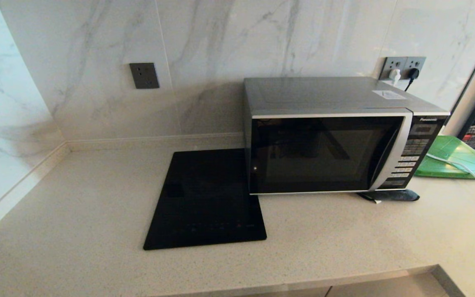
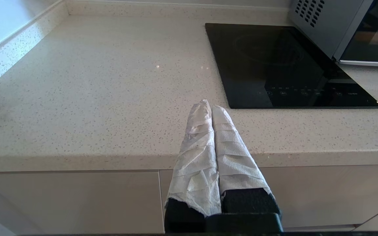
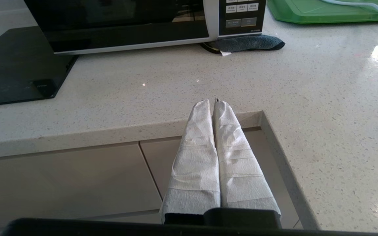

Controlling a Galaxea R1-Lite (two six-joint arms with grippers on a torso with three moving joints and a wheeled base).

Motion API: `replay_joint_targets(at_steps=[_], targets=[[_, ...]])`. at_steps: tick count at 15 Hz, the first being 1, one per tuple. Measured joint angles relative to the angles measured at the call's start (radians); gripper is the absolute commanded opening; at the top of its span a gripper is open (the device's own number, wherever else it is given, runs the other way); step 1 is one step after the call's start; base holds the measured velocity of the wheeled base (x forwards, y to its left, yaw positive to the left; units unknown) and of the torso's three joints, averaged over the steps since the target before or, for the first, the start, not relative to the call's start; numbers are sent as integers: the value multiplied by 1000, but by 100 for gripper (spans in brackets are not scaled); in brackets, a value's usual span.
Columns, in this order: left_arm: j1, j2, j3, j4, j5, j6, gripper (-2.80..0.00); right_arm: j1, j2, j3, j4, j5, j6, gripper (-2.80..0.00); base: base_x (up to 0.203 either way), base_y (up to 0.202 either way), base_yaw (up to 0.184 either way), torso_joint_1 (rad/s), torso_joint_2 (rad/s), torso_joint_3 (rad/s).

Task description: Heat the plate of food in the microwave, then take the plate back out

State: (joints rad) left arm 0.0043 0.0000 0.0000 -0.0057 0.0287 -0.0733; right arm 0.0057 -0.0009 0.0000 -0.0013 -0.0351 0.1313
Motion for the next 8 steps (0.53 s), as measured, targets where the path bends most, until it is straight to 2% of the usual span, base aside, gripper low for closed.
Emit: replay_joint_targets(at_steps=[8], targets=[[0,0,0,0,0,0,-280,0,1,0,0,0,1,-280,0,0,0,0,0,0]])
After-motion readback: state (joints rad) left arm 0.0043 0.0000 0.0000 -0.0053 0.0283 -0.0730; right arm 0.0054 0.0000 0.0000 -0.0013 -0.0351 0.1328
